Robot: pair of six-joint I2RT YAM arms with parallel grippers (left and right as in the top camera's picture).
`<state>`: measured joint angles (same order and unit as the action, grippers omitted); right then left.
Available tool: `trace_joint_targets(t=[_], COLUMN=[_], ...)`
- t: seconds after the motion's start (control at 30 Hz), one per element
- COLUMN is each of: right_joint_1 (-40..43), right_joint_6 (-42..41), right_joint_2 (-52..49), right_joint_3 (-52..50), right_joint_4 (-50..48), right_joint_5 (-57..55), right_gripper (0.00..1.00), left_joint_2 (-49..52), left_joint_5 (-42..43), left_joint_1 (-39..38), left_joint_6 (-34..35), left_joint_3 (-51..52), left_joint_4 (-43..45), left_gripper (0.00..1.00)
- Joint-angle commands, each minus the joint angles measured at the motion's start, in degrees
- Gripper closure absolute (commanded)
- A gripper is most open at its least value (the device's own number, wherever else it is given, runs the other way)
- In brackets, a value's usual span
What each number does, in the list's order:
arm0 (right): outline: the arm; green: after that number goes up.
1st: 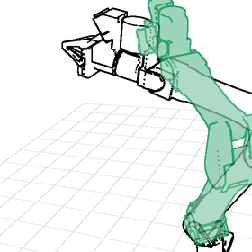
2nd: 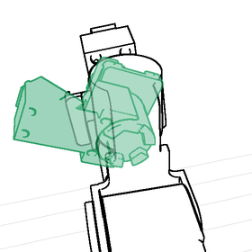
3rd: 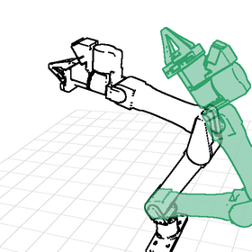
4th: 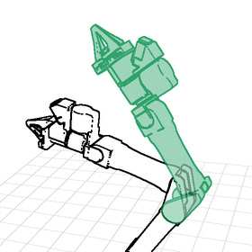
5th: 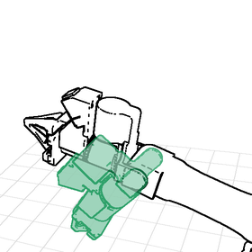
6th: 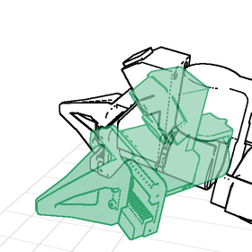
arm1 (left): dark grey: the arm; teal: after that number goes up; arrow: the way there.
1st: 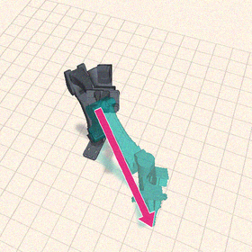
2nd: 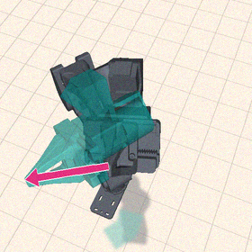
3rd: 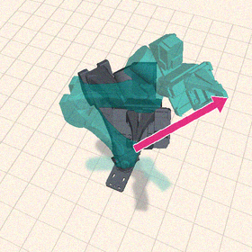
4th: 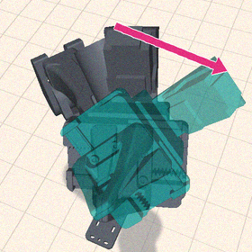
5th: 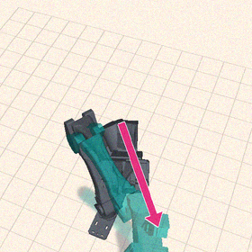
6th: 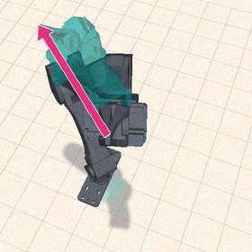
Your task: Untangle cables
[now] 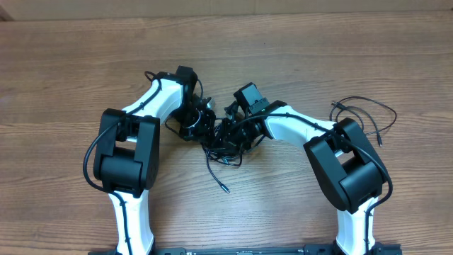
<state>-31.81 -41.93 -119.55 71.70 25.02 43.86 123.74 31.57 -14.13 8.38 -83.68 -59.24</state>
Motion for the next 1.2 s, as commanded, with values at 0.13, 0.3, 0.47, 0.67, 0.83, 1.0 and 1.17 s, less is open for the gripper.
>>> trace_joint_targets(t=[0.13,0.3,0.47,0.67,0.83,1.0,1.17], right_joint_1=[0.3,0.4,0.4,0.4,0.5,0.4,0.5], right_joint_6=[-7.4,-7.4,-7.4,-7.5,-7.4,-7.6,-7.6], right_joint_2=[-0.1,-0.1,-0.1,-0.1,-0.1,-0.1,-0.1], right_joint_3=[0.7,0.7,0.7,0.7,0.7,0.7,0.7], right_joint_4=[-3.8,-4.4,-4.4,-4.5,-5.9,-7.6,-8.3], right_joint_5=[-11.8,-12.6,-13.0,-13.9,-13.9,-13.8,-12.1], right_gripper=[0.83,0.82,0.82,0.76,0.7,0.71,0.77], left_joint_2=[-0.3,-0.3,-0.3,-0.3,-0.3,-0.3,-0.3], left_joint_5=[4.2,9.1,8.9,8.5,8.5,8.6,9.0], left_joint_1=[0.1,1.0,1.0,1.0,0.9,0.9,0.9], left_joint_6=[-1.8,-5.7,-5.7,-5.7,-5.7,-5.7,-6.7], left_joint_3=[0.7,0.7,0.7,0.7,1.2,2.4,3.0], left_joint_4=[-3.8,-6.9,-7.9,-7.8,-8.0,-8.0,-8.5], left_gripper=[0.96,0.96,0.96,0.96,0.96,0.96,0.96])
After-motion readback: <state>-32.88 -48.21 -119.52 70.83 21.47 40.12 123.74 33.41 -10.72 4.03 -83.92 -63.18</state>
